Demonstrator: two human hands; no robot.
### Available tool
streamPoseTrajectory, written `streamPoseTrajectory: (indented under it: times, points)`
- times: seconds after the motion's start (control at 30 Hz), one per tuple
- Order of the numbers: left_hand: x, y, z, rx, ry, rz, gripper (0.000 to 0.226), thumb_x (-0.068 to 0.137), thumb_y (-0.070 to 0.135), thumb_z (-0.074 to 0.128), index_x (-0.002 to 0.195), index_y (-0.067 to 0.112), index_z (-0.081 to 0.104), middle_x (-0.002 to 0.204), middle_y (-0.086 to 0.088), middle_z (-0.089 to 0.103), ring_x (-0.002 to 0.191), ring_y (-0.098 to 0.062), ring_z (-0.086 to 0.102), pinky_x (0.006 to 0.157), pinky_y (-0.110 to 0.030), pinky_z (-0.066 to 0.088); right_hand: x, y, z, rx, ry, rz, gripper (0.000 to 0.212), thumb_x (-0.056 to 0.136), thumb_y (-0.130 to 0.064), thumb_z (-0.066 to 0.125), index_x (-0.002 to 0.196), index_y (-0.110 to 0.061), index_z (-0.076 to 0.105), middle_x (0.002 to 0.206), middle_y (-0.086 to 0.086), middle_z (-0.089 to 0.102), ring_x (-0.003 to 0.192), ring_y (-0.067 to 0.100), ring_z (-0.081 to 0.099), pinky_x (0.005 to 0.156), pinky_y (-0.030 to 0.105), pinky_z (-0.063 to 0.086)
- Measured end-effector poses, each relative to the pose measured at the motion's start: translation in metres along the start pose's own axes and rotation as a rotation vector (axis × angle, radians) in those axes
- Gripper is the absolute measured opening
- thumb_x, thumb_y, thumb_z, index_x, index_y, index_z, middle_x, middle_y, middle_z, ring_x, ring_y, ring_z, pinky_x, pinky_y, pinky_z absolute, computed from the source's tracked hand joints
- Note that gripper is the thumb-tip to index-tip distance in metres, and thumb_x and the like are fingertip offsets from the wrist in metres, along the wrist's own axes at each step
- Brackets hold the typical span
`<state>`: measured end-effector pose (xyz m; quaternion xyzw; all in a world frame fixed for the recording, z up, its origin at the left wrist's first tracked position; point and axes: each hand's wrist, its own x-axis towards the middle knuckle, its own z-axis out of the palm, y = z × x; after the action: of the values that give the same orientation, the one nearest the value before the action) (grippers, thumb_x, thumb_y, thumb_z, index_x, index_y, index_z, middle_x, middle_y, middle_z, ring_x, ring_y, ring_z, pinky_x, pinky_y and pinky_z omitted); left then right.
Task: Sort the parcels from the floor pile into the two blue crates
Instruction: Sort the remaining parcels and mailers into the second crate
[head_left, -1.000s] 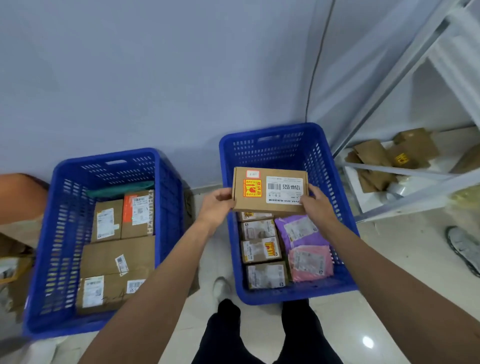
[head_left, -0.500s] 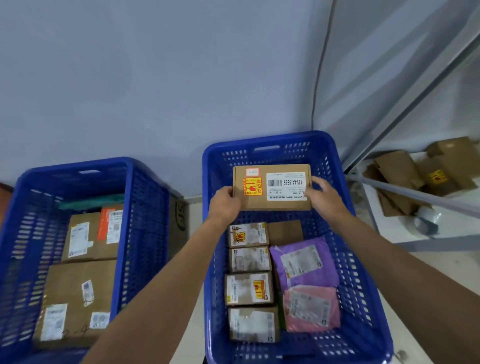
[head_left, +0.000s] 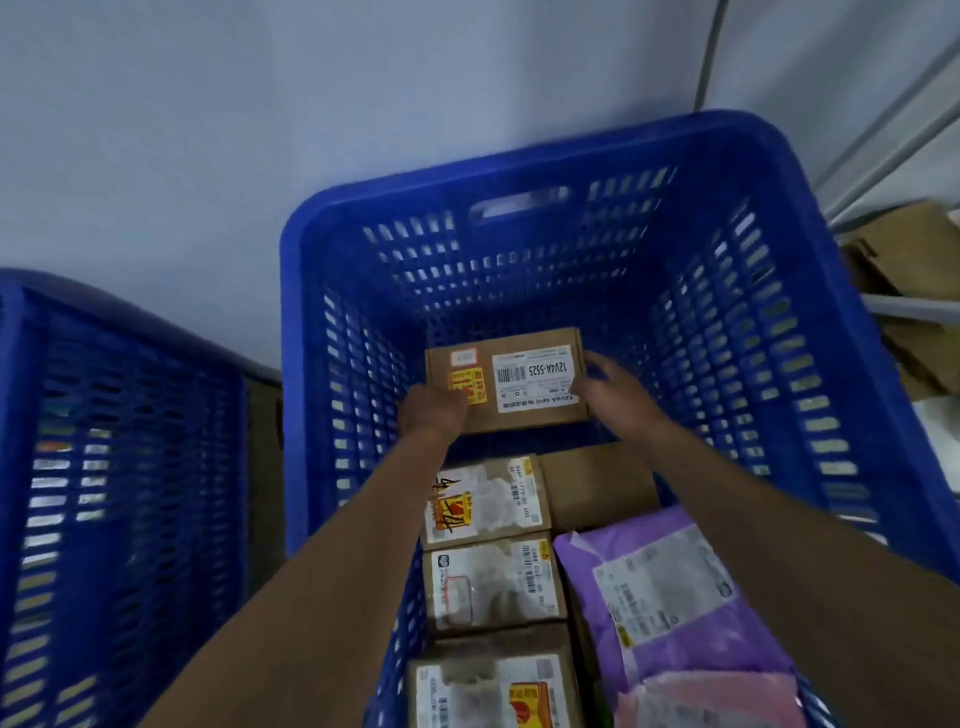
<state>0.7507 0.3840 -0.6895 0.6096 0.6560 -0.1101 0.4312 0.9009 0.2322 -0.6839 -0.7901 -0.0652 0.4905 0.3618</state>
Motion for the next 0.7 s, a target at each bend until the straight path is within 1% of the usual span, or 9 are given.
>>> streamPoseTrajectory:
  times: [0.1, 0.17, 0.23, 0.3, 0.37, 0.43, 0.53, 0.6, 0.7]
  points:
    - [0.013, -0.017, 0.019, 0.105, -0.054, -0.025, 0.033, 0.097, 0.024, 0.05, 0.124, 0.009, 0.06, 0.122, -0.014, 0.062, 0.107, -0.03, 0.061, 0.087, -0.036, 0.051, 0.014, 0.013, 0.015, -0.057, -0.042, 0.027, 0.059, 0.096, -0.033, 0.055, 0.151, -0.032, 0.034, 0.144, 0.002, 0.052, 0.121, 0.023, 0.055, 0.104, 0.039, 0.045]
    - [0.015, -0.025, 0.028, 0.194, -0.078, -0.034, 0.029, 0.097, 0.027, 0.049, 0.118, 0.009, 0.059, 0.111, -0.011, 0.061, 0.091, -0.025, 0.061, 0.07, -0.027, 0.049, 0.016, 0.019, 0.022, -0.111, -0.067, 0.035, 0.056, 0.099, -0.03, 0.053, 0.152, -0.029, 0.034, 0.145, 0.003, 0.051, 0.12, 0.022, 0.054, 0.097, 0.032, 0.045]
    - [0.017, -0.03, 0.034, 0.247, -0.075, -0.051, 0.032, 0.092, 0.033, 0.054, 0.11, 0.007, 0.058, 0.102, -0.008, 0.061, 0.076, -0.021, 0.058, 0.053, -0.024, 0.04, 0.013, 0.02, 0.025, -0.181, -0.076, 0.017, 0.053, 0.101, -0.029, 0.05, 0.152, -0.027, 0.034, 0.146, 0.004, 0.049, 0.123, 0.024, 0.051, 0.093, 0.029, 0.042]
    - [0.021, -0.032, 0.038, 0.341, -0.077, -0.045, 0.05, 0.084, 0.045, 0.053, 0.114, 0.006, 0.062, 0.108, -0.01, 0.065, 0.082, -0.023, 0.063, 0.046, -0.025, 0.035, 0.013, 0.02, 0.023, -0.248, -0.089, 0.002, 0.053, 0.102, -0.03, 0.048, 0.152, -0.026, 0.032, 0.148, 0.004, 0.047, 0.127, 0.025, 0.049, 0.094, 0.029, 0.04]
    - [0.026, -0.033, 0.04, 0.438, -0.083, -0.033, 0.057, 0.084, 0.05, 0.049, 0.117, 0.006, 0.063, 0.114, -0.012, 0.065, 0.086, -0.024, 0.063, 0.045, -0.026, 0.031, 0.011, 0.019, 0.023, -0.319, -0.118, 0.004, 0.054, 0.102, -0.031, 0.048, 0.153, -0.025, 0.031, 0.149, 0.004, 0.046, 0.128, 0.024, 0.049, 0.093, 0.027, 0.04]
    - [0.021, -0.03, 0.039, 0.486, -0.085, -0.053, 0.056, 0.089, 0.05, 0.049, 0.118, 0.004, 0.062, 0.116, -0.012, 0.064, 0.084, -0.023, 0.059, 0.047, -0.025, 0.034, 0.009, 0.02, 0.022, -0.394, -0.147, 0.022, 0.054, 0.101, -0.033, 0.05, 0.151, -0.025, 0.032, 0.148, 0.005, 0.047, 0.127, 0.024, 0.05, 0.096, 0.028, 0.041]
    - [0.011, -0.029, 0.038, 0.508, -0.105, -0.045, 0.051, 0.096, 0.052, 0.048, 0.117, 0.007, 0.061, 0.119, -0.012, 0.062, 0.094, -0.025, 0.06, 0.067, -0.03, 0.048, 0.005, 0.022, 0.02, -0.467, -0.169, 0.04, 0.054, 0.1, -0.036, 0.05, 0.15, -0.023, 0.035, 0.149, 0.005, 0.047, 0.129, 0.025, 0.049, 0.101, 0.031, 0.04]
    - [0.007, -0.032, 0.036, 0.486, -0.108, -0.052, 0.058, 0.093, 0.056, 0.047, 0.123, 0.009, 0.062, 0.124, -0.014, 0.061, 0.104, -0.029, 0.062, 0.075, -0.033, 0.051, 0.001, 0.022, 0.019, -0.536, -0.176, 0.058, 0.055, 0.099, -0.039, 0.048, 0.15, -0.02, 0.035, 0.148, 0.007, 0.048, 0.127, 0.026, 0.051, 0.098, 0.031, 0.042]
    - [-0.009, -0.031, 0.029, 0.451, -0.05, -0.019, 0.068, 0.083, 0.061, 0.049, 0.128, 0.011, 0.059, 0.123, -0.014, 0.061, 0.107, -0.031, 0.062, 0.081, -0.037, 0.053, -0.019, 0.014, 0.012, -0.63, -0.127, 0.063, 0.056, 0.099, -0.038, 0.045, 0.148, -0.015, 0.033, 0.145, 0.011, 0.049, 0.124, 0.029, 0.052, 0.095, 0.033, 0.044]
